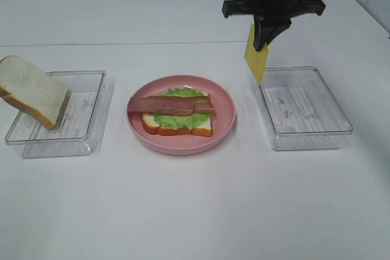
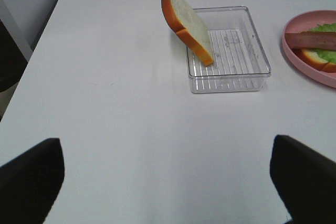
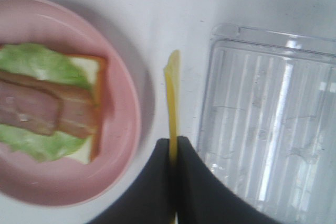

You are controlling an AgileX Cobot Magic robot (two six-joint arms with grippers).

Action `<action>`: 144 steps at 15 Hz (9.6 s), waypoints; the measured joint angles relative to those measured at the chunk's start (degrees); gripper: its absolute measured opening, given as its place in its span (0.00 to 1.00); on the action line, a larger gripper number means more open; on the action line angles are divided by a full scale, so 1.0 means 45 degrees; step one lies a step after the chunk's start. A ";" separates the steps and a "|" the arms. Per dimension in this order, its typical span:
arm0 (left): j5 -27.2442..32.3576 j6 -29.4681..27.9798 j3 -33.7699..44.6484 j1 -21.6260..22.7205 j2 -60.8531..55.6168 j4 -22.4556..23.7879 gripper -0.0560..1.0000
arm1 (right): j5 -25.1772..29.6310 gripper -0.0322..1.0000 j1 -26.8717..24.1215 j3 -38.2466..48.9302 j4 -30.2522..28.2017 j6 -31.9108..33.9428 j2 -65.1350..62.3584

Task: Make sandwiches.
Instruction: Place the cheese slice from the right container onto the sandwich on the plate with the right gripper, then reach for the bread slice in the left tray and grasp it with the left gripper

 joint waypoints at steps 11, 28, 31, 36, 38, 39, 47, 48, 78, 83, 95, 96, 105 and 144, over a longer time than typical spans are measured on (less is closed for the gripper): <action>0.0000 0.0000 0.0000 0.0000 0.0000 0.0000 0.99 | -0.2445 0.05 0.0000 0.3769 1.2681 -0.6124 -0.1108; 0.0000 0.0000 0.0000 0.0000 0.0000 0.0000 0.99 | -0.3807 0.05 0.0051 0.4686 1.4464 -0.7016 0.2190; 0.0000 0.0000 0.0000 0.0000 0.0000 0.0000 0.99 | -0.4125 0.05 0.0051 0.4686 1.3967 -0.7016 0.2343; 0.0000 0.0000 0.0000 0.0000 0.0000 0.0000 0.99 | -0.4686 0.05 0.0051 0.4686 1.2631 -0.6939 0.2343; 0.0000 0.0000 0.0000 0.0000 0.0000 0.0000 0.99 | -0.4762 0.05 0.0051 0.4686 1.2350 -0.6888 0.2343; 0.0000 0.0000 0.0000 0.0000 0.0000 0.0000 0.99 | -0.4762 0.05 0.0051 0.4686 1.2325 -0.6888 0.2343; 0.0000 0.0000 0.0000 0.0000 0.0000 0.0000 0.99 | -0.4736 0.44 0.0051 0.4686 1.1561 -0.6544 0.1986; 0.0000 0.0000 0.0000 0.0000 0.0000 0.0000 0.99 | -0.4736 0.51 0.0051 0.4686 1.1205 -0.6315 0.1884; 0.0000 0.0000 0.0000 0.0000 0.0000 0.0000 0.99 | -0.1108 0.91 -0.3794 1.0581 -0.0051 -0.1082 -0.8913; 0.0000 0.0000 0.0000 0.0000 0.0000 0.0000 0.99 | -0.1120 0.90 -0.3794 1.4133 -0.0407 -0.1082 -1.6667; 0.0000 0.0000 0.0000 0.0000 0.0000 0.0000 0.99 | 0.0153 0.90 -0.3794 1.7418 -0.0522 -0.1413 -2.7477; 0.0000 0.0000 0.0000 0.0000 0.0000 0.0000 0.99 | 0.0140 0.90 -0.3794 1.7774 -0.0522 -0.1439 -2.7540; 0.0000 0.0000 0.0000 0.0000 0.0000 -0.0013 0.99 | -0.1006 0.88 -0.3794 1.9277 -0.0369 -0.2088 -2.7527; 0.1719 0.0917 -1.0441 0.0000 1.6488 0.0675 0.99 | -0.1108 0.88 -0.3794 1.9277 -0.0293 -0.2114 -2.7527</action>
